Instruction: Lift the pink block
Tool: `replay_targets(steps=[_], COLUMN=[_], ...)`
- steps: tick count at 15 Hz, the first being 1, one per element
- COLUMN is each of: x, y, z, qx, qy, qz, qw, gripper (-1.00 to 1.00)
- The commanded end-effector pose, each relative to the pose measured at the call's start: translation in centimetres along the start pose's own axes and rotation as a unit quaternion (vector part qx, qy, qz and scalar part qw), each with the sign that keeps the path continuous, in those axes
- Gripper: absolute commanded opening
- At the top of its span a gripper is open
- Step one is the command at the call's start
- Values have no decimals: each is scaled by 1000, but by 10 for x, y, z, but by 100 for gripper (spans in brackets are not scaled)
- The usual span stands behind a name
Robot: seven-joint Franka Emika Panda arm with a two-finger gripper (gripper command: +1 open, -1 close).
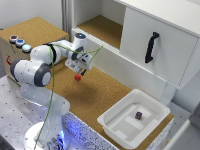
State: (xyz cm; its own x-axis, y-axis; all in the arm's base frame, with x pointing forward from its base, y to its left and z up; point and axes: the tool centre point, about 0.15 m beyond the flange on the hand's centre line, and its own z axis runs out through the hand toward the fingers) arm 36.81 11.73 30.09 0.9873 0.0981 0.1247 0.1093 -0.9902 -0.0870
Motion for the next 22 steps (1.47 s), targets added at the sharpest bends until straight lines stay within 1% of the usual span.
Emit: replay_targets(steps=[1, 9, 11, 12, 13, 15, 16, 18, 19, 20, 22], x=[-3, -3, -12, -19, -23, -33, -37, -39, -39, -40, -35], y=[4, 4, -3, -6, -11, -21, -23, -31, -32, -32, -28], z=[0, 0, -6, -5, -3, 13, 21, 37, 43, 47, 56], qx=[-5, -5, -3, -15, -36, -68, -74, -88, -89, -95, -96], qy=[-3, -3, 13, 17, 20, 32, 37, 50, 55, 62, 64], qz=[-8, -8, 27, 29, 18, 9, 12, -12, -9, -6, 6], qw=[1000, 1000, 1000, 999, 999, 997, 997, 995, 995, 993, 993], gripper=[100, 100, 100, 100, 100, 100, 100, 100, 100, 100, 100])
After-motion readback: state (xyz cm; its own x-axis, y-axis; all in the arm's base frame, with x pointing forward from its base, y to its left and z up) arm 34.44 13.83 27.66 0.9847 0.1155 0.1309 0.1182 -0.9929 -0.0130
